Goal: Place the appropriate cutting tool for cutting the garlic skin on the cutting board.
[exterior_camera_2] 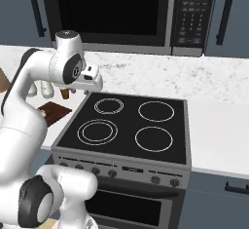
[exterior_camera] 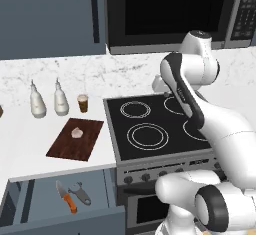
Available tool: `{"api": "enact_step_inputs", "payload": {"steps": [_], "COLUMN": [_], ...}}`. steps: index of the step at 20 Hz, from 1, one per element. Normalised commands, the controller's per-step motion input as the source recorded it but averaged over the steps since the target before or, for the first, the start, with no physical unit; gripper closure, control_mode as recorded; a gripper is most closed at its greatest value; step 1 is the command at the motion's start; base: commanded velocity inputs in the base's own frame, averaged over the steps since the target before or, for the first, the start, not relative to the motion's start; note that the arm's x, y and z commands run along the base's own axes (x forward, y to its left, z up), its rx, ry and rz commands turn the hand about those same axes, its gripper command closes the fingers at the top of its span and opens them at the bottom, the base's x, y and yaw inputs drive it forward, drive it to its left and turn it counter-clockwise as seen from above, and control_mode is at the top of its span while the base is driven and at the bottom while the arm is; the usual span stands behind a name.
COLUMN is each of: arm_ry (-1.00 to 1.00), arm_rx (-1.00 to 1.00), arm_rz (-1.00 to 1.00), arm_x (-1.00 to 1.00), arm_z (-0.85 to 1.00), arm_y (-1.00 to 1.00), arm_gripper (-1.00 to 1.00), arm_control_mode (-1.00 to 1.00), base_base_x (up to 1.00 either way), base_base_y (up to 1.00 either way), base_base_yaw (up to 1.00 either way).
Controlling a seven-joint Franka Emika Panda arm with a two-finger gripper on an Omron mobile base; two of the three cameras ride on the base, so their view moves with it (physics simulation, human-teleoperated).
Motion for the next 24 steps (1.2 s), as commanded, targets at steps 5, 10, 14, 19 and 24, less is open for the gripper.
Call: {"api": "enact_step_inputs", "payload": {"steps": [5, 10, 14, 19, 24], "arm_ry": [-0.04, -0.03, 0.00, 0.03, 0.06], "arm_rx": [-0.01, 0.00, 0.00, 0.00, 0.00], "arm_rz": [0.08, 0.04, 0.00, 0.00, 0.00], "arm_x": [-0.60, -0.93, -0.58, -0.49, -0.38], "arm_z": [-0.02, -0.14, -0.28, -0.37, -0.60], "arm_y": [0.07, 0.77, 1.00, 1.00, 0.95], "arm_gripper": [-1.00, -1.00, -1.00, -1.00, -1.00], "arm_control_mode": [-1.00, -1.00, -1.00, -1.00, -1.00], "base_base_x": [0.00, 0.00, 0.00, 0.00, 0.00], "base_base_y": [0.00, 0.00, 0.00, 0.00, 0.00], "base_base_yaw": [0.00, 0.00, 0.00, 0.00, 0.00]}}
